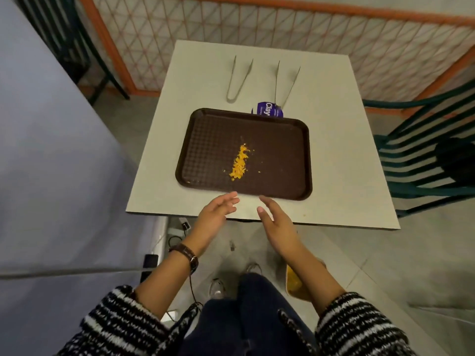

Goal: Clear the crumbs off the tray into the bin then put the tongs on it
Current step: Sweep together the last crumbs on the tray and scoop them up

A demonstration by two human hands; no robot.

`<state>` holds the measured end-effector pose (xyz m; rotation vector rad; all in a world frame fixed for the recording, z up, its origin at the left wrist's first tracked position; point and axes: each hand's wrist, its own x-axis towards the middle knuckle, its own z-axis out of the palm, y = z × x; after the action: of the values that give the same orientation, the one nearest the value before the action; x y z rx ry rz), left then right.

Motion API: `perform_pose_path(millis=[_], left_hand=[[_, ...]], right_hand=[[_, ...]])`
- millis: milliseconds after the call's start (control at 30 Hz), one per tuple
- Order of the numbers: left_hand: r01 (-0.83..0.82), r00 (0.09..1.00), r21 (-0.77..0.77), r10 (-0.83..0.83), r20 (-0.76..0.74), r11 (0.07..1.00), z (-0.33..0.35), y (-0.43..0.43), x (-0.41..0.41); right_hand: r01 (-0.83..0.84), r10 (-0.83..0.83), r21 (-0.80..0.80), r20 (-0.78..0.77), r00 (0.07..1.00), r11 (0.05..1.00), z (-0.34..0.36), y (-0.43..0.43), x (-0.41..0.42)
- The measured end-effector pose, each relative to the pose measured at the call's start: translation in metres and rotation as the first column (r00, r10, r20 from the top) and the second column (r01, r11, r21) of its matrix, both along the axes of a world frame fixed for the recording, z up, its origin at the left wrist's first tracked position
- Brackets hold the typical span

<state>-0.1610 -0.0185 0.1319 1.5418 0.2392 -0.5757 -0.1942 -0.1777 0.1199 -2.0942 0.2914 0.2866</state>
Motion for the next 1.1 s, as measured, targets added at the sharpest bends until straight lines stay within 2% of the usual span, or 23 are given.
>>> perform_pose_path(millis=[133,267,467,633,833,933,1100], left_hand=[[0.01,1.0,0.048,-0.009,-0.021,0.999,-0.01,0.008,0.033],[-0.004,0.999,0.085,0.008,-0.042,0.996,-0.028,0.018,0.07],[-0.149,0.989,0.253,0.15,0.014,0.956,-0.062,0.035,0.125],[-0.157,0.988,0.297,0.147,0.054,0.942,-0.076,0.042,0.149],[-0.104,0.994,0.301,0.107,0.006,0.948,-0.089,0.045,0.172],[-0.066,0.997,0.288,0.072,-0.01,0.955,-0.089,0.044,0.181],[0.006,1.0,0.3,-0.005,-0.005,0.954,-0.093,0.044,0.199]], right_hand=[[-0.149,0.156,-0.195,0.017,0.988,0.969,-0.019,0.002,0.034],[-0.188,0.211,-0.404,0.012,0.977,0.895,-0.046,-0.006,0.077],[-0.295,0.298,-0.617,-0.101,0.949,0.729,-0.089,-0.011,0.144],[-0.409,0.437,-0.665,-0.137,0.889,0.625,-0.115,-0.001,0.179],[-0.5,0.547,-0.687,-0.176,0.818,0.527,-0.123,-0.007,0.204],[-0.478,0.508,-0.7,-0.188,0.84,0.531,-0.125,-0.015,0.217],[-0.381,0.379,-0.707,-0.171,0.91,0.596,-0.121,-0.018,0.234]])
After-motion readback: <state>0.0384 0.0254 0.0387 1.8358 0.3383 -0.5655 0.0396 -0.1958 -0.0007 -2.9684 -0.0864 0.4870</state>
